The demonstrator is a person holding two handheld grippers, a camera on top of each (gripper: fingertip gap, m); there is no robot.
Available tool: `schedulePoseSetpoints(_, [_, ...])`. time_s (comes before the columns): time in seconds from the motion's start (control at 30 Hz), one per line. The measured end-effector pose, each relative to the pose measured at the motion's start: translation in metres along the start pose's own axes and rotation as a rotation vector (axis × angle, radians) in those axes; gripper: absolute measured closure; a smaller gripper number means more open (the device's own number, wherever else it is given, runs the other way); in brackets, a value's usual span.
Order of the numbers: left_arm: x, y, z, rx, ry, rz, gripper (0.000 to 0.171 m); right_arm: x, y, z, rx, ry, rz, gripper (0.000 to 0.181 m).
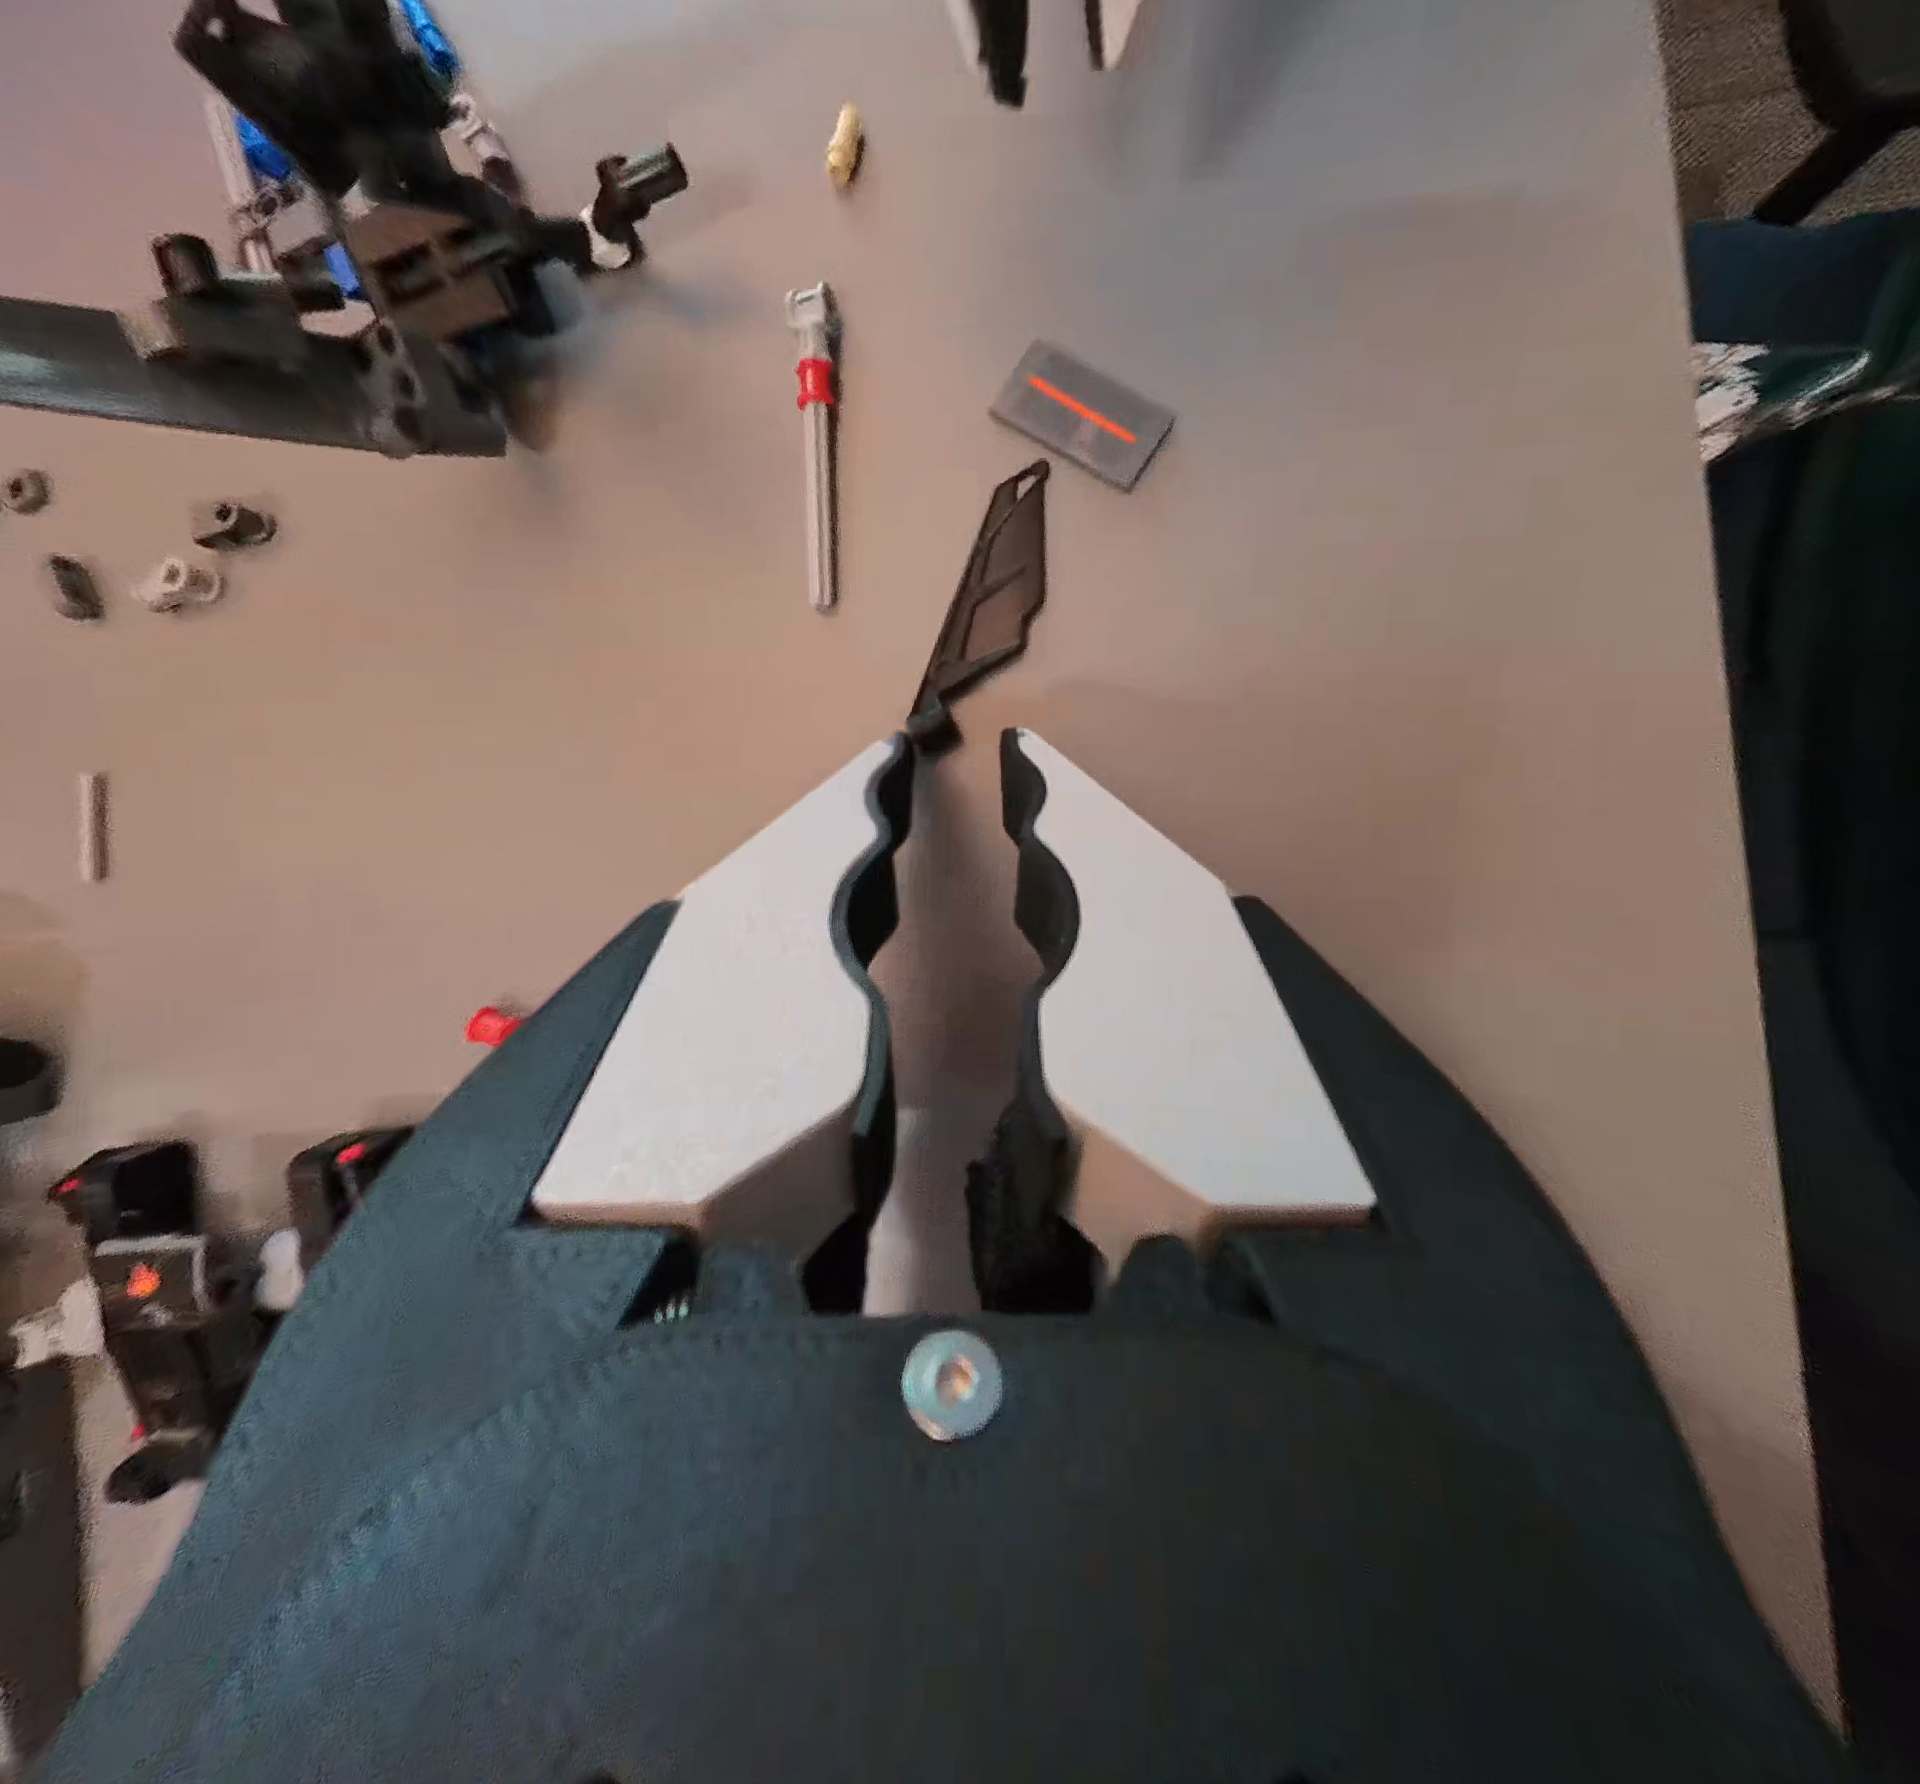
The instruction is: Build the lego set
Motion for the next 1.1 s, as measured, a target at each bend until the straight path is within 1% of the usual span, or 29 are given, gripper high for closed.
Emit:
schedulePoseSetpoints(0.13, [-0.002, 0.002, -0.005, 0.018, 0.017, 0.023, 0.164, 0.003, -0.005, -0.002, 0.0, 0.006, 0.005, 0.172])
schedulePoseSetpoints(0.3, [-0.007, 0.003, -0.008, 0.032, 0.042, 0.057, 0.165, 0.006, -0.007, -0.003, -0.001, 0.012, 0.061, 0.168])
schedulePoseSetpoints(0.37, [-0.008, 0.006, -0.008, 0.068, 0.012, 0.13, 0.165, 0.005, -0.006, -0.002, -0.012, 0.003, 0.147, 0.162])
schedulePoseSetpoints(0.47, [-0.016, 0.012, -0.003, 0.134, 0.004, 0.228, 0.165, 0.003, -0.005, -0.001, -0.038, -0.029, 0.277, 0.153])
schedulePoseSetpoints(0.5, [-0.019, 0.014, 0.0, 0.166, -0.005, 0.266, 0.165, 0.001, -0.002, 0.0, -0.029, -0.044, 0.339, 0.153])
schedulePoseSetpoints(0.57, [-0.022, 0.02, 0.004, 0.235, -0.07, 0.371, 0.165, -0.004, 0.007, 0.002, -0.001, -0.081, 0.487, 0.153])
schedulePoseSetpoints(0.63, [-0.024, 0.023, 0.007, 0.297, -0.152, 0.486, 0.165, -0.006, 0.012, 0.003, -0.035, -0.125, 0.627, 0.153])
schedulePoseSetpoints(0.7, [-0.026, 0.028, 0.01, 0.368, -0.237, 0.6, 0.165, -0.011, 0.014, 0.002, -0.076, -0.142, 0.779, 0.154])
schedulePoseSetpoints(0.73, [-0.028, 0.029, 0.011, 0.379, -0.267, 0.636, 0.165, -0.015, 0.015, 0.0, -0.096, -0.136, 0.835, 0.155])
schedulePoseSetpoints(0.8, [-0.03, 0.028, 0.01, 0.365, -0.279, 0.659, 0.165, -0.019, 0.016, -0.002, -0.128, -0.142, 0.904, 0.157])
schedulePoseSetpoints(0.87, [-0.028, 0.032, 0.011, 0.378, -0.319, 0.673, 0.165, -0.02, 0.017, -0.005, -0.155, -0.149, 0.951, 0.159])
schedulePoseSetpoints(0.93, [-0.028, 0.034, 0.009, 0.371, -0.324, 0.683, 0.165, -0.021, 0.018, -0.008, -0.139, -0.13, 0.956, 0.162])
schedulePoseSetpoints(1.0, [-0.026, 0.037, 0.007, 0.386, -0.357, 0.706, 0.165, -0.022, 0.018, -0.009, -0.129, -0.106, 0.955, 0.178])
schedulePoseSetpoints(1.1, [-0.024, 0.038, 0.003, 0.381, -0.376, 0.709, 0.165, -0.02, 0.02, -0.006, -0.134, -0.068, 0.918, 0.181])
Point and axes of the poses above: each gripper's, where its closed fingertips meet, z back along the fingers, y out of its top, x = y × z across the jaws, the point moved 6 cm from there along z, back along the fingers, and after that the axes turned 14 degrees about x, right-handed, at the moved point
